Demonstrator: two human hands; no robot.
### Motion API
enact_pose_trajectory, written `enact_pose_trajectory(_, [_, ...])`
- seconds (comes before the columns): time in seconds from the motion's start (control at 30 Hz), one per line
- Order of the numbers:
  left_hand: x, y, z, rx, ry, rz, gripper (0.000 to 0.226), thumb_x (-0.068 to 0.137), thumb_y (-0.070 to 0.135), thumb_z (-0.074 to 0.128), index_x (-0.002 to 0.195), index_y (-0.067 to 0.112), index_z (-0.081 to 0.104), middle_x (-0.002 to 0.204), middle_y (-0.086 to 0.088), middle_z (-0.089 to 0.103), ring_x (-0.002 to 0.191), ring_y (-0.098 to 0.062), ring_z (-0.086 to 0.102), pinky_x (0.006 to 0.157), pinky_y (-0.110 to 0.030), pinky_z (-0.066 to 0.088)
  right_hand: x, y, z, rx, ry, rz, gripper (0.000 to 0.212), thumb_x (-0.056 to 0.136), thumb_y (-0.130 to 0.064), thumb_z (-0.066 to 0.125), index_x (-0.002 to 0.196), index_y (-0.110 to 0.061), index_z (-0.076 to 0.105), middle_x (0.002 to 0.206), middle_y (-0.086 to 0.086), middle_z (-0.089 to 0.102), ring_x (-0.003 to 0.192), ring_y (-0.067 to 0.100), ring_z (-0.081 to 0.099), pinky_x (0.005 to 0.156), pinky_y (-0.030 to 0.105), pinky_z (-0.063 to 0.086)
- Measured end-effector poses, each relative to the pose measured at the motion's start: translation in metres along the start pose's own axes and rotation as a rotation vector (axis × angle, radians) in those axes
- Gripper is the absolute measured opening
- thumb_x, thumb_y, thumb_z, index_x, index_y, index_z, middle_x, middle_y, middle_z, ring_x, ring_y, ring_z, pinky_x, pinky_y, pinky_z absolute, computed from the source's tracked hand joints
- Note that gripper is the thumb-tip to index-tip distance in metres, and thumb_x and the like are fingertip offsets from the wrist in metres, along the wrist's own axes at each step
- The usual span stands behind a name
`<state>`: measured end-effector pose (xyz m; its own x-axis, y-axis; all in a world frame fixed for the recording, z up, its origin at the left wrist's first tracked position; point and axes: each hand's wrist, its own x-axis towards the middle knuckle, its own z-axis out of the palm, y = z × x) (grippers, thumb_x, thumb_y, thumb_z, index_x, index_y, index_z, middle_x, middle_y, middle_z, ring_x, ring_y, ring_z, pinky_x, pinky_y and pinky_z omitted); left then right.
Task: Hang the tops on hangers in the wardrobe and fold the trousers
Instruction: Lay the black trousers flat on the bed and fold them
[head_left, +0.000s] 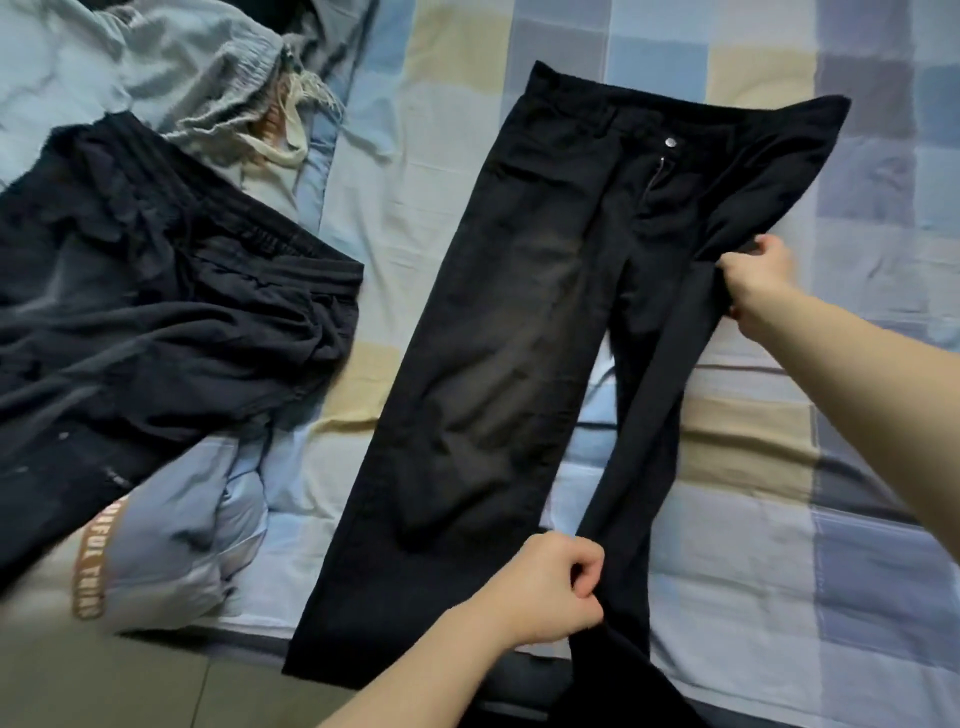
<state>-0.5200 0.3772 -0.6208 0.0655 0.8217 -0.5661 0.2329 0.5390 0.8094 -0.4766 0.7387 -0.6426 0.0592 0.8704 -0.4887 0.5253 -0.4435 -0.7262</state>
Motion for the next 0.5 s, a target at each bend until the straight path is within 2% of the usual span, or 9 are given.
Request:
enact_pose_trajectory(0.07, [-0.010, -0.009, -0.023, -0.234, 0.008, -0.103, 0.022, 0.063, 0.012, 0.059, 0.056, 0.020, 0.040, 0.050, 0.012, 0.035, 0.051, -0.003, 0.030, 0.049, -0.019, 0.025, -0.011, -0.022, 0.022, -0.060, 0.079, -0.128, 0.050, 0.085, -0.014, 0.045, 0.135, -0.016, 0.044, 0.130, 0.003, 0.055, 0.114, 0.024, 0.055, 0.099, 0.039, 0.047])
enact_pose_trajectory(0.1, [-0.016, -0.016, -0.037, -0.360, 0.023, -0.139, 0.023, 0.062, 0.017, 0.062, 0.054, 0.021, 0.041, 0.052, 0.013, 0.034, 0.053, -0.004, 0.031, 0.051, -0.021, 0.025, -0.018, -0.033, 0.036, -0.096, 0.063, -0.187, 0.054, 0.084, -0.013, 0.043, 0.137, -0.016, 0.044, 0.134, 0.003, 0.054, 0.120, 0.023, 0.053, 0.105, 0.037, 0.043])
enact_pose_trajectory(0.17, [-0.029, -0.033, -0.063, -0.517, 0.096, -0.178, 0.035, 0.063, 0.032, 0.072, 0.052, 0.022, 0.039, 0.055, 0.008, 0.032, 0.056, -0.006, 0.031, 0.053, -0.022, 0.024, -0.031, -0.054, 0.068, -0.242, -0.070, -0.284, 0.060, 0.082, -0.010, 0.042, 0.141, -0.017, 0.042, 0.140, 0.004, 0.050, 0.126, 0.026, 0.049, 0.108, 0.036, 0.039])
enact_pose_trajectory(0.23, [-0.044, -0.059, -0.091, -0.454, 0.201, -0.205, 0.052, 0.065, 0.045, 0.080, 0.054, 0.022, 0.034, 0.056, 0.008, 0.028, 0.055, -0.005, 0.027, 0.052, -0.021, 0.022, -0.049, -0.072, 0.104, -0.396, -0.236, -0.305, 0.069, 0.082, -0.010, 0.043, 0.149, -0.024, 0.029, 0.146, 0.004, 0.043, 0.126, 0.032, 0.048, 0.099, 0.037, 0.045])
enact_pose_trajectory(0.27, [-0.052, -0.073, -0.102, -0.365, 0.260, -0.209, 0.054, 0.066, 0.042, 0.082, 0.056, 0.022, 0.033, 0.055, 0.010, 0.027, 0.055, -0.005, 0.026, 0.052, -0.021, 0.022, -0.056, -0.078, 0.119, -0.435, -0.299, -0.293, 0.073, 0.084, -0.009, 0.043, 0.151, -0.027, 0.021, 0.147, 0.005, 0.041, 0.121, 0.035, 0.051, 0.088, 0.036, 0.049])
enact_pose_trajectory(0.33, [-0.064, -0.104, -0.125, -0.244, 0.338, -0.221, 0.047, 0.068, 0.020, 0.079, 0.061, 0.024, 0.033, 0.055, 0.010, 0.032, 0.054, -0.003, 0.028, 0.053, -0.022, 0.025, -0.069, -0.086, 0.152, -0.487, -0.368, -0.257, 0.080, 0.086, -0.004, 0.040, 0.152, -0.032, 0.007, 0.140, 0.011, 0.043, 0.100, 0.038, 0.058, 0.063, 0.033, 0.050])
enact_pose_trajectory(0.37, [-0.070, -0.117, -0.132, -0.224, 0.335, -0.245, 0.040, 0.068, 0.010, 0.072, 0.065, 0.026, 0.036, 0.058, 0.008, 0.036, 0.052, -0.003, 0.031, 0.053, -0.022, 0.028, -0.077, -0.087, 0.165, -0.513, -0.389, -0.237, 0.082, 0.086, -0.001, 0.039, 0.152, -0.034, 0.002, 0.135, 0.013, 0.044, 0.091, 0.036, 0.058, 0.055, 0.032, 0.049])
enact_pose_trajectory(0.43, [-0.079, -0.136, -0.142, -0.235, 0.254, -0.337, 0.035, 0.069, 0.001, 0.058, 0.080, 0.030, 0.042, 0.070, 0.004, 0.048, 0.051, -0.005, 0.038, 0.050, -0.022, 0.034, -0.088, -0.086, 0.190, -0.574, -0.403, -0.201, 0.081, 0.089, 0.000, 0.039, 0.152, -0.030, -0.001, 0.135, 0.015, 0.042, 0.096, 0.034, 0.055, 0.056, 0.036, 0.053])
enact_pose_trajectory(0.5, [-0.081, -0.149, -0.144, -0.313, 0.161, -0.385, 0.051, 0.070, -0.001, 0.053, 0.101, 0.038, 0.043, 0.089, -0.003, 0.059, 0.057, -0.006, 0.052, 0.051, -0.021, 0.041, -0.094, -0.082, 0.207, -0.610, -0.385, -0.173, 0.071, 0.091, -0.001, 0.040, 0.152, -0.020, 0.009, 0.140, 0.015, 0.038, 0.112, 0.035, 0.050, 0.064, 0.037, 0.056])
